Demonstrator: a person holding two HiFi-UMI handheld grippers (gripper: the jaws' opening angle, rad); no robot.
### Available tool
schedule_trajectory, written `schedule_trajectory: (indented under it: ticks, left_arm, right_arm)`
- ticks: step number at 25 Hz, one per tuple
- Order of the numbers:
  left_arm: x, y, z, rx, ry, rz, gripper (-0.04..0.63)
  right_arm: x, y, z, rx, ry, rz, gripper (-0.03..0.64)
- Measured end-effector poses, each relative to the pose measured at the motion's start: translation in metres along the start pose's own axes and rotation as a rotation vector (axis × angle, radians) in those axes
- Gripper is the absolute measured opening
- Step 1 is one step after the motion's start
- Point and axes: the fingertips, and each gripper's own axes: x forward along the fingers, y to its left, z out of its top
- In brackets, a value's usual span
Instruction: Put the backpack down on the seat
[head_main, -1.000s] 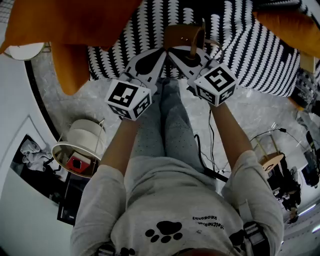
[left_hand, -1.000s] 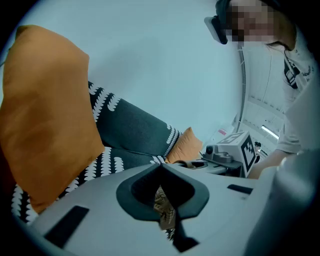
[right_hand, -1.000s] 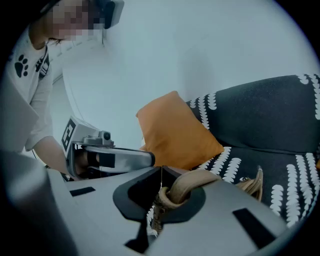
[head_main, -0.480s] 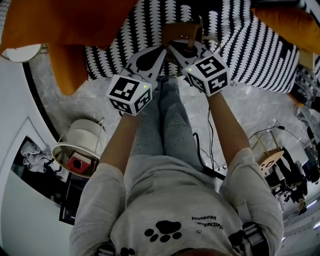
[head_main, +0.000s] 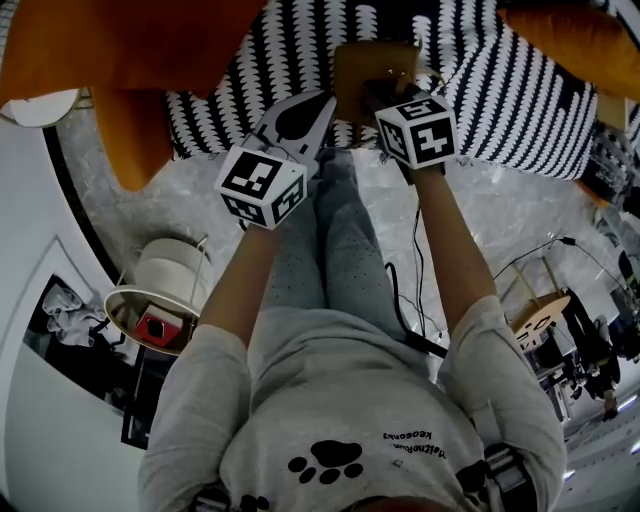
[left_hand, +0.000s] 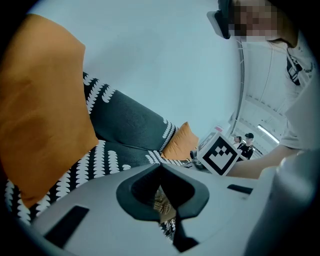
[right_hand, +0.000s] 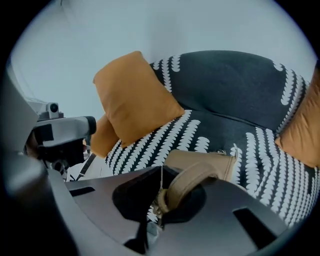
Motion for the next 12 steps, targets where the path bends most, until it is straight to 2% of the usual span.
schedule_trajectory:
  ticks: [5, 12]
  left_arm:
    - [0.004, -0.008, -0.006, 0.022, 0.019, -0.008, 0.020]
    - [0.023, -0.016, -0.014, 0.042, 0.052, -0.030, 0.020]
  right_arm:
    - [-0.007, -0.032, -0.024, 0.066, 0.024, -0.096, 0.034]
    - [-0.015, -0.056, -0.040, 0.138, 0.014, -0.170, 0.034]
